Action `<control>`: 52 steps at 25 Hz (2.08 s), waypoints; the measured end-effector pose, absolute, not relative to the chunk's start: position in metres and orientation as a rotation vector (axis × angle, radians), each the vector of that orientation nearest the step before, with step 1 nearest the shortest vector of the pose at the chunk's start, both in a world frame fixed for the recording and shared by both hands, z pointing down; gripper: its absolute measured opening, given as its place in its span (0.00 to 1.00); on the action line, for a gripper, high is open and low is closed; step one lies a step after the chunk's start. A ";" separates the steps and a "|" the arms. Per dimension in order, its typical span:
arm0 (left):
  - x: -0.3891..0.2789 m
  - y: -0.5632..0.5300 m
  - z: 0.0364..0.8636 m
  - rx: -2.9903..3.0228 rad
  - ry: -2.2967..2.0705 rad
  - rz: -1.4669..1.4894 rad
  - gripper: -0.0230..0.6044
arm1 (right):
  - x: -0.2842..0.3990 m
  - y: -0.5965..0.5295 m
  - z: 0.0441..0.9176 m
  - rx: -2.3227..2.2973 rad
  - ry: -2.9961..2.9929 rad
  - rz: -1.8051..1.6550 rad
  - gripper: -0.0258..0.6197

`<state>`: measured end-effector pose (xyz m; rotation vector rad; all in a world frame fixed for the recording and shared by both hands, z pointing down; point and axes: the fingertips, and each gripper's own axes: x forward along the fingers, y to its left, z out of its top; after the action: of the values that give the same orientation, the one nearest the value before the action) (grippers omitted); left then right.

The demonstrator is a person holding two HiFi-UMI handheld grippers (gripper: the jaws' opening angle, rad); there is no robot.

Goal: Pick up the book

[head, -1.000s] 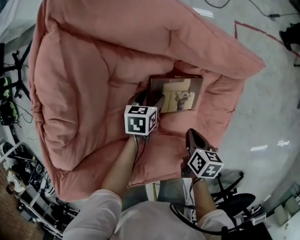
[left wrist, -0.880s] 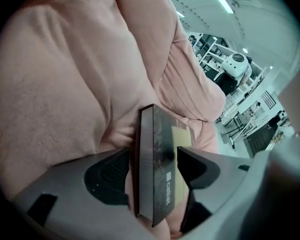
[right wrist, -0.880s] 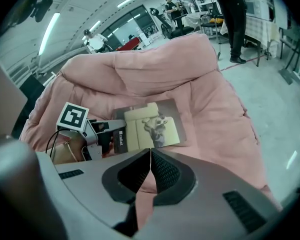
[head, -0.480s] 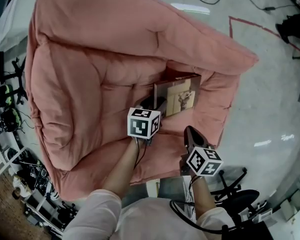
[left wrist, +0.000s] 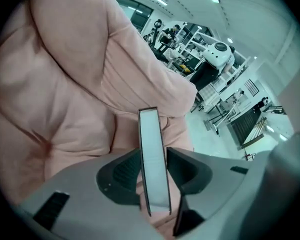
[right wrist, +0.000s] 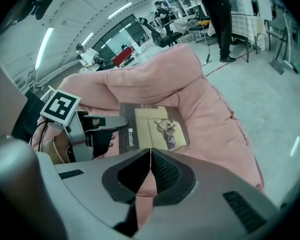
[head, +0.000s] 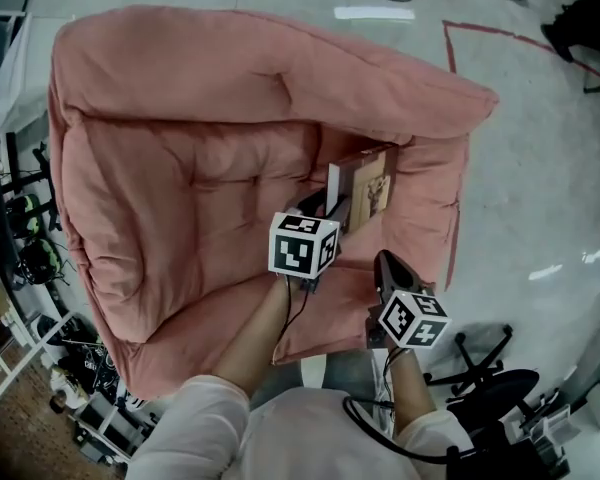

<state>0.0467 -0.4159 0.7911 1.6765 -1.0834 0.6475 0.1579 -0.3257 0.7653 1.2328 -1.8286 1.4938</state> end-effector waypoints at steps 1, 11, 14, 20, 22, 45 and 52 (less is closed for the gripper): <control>0.047 -0.417 0.790 1.669 -1.074 0.652 0.30 | 0.161 -0.325 0.766 1.236 -1.822 1.499 0.09; 0.090 -0.409 0.798 1.592 -0.980 0.715 0.41 | 0.181 -0.337 0.758 1.254 -1.815 1.510 0.09; 0.104 -0.415 0.803 1.603 -0.991 0.729 0.39 | 0.187 -0.341 0.755 1.271 -1.828 1.517 0.09; 0.111 -0.422 0.817 1.612 -1.040 0.757 0.34 | 0.210 -0.334 0.767 1.302 -1.795 1.535 0.09; 0.105 -0.423 0.818 1.608 -1.061 0.767 0.29 | 0.214 -0.331 0.769 1.316 -1.785 1.542 0.09; 0.068 -0.343 0.652 1.876 -1.070 0.800 0.27 | 0.205 -0.292 0.659 1.579 -1.786 1.285 0.09; 0.059 -0.301 0.590 2.019 -0.974 0.752 0.27 | 0.190 -0.245 0.606 1.783 -1.775 1.293 0.09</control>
<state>0.0592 -0.3014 0.5904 2.0186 -0.9739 0.7521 0.1904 -0.2446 0.6057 1.7833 -1.7753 1.2932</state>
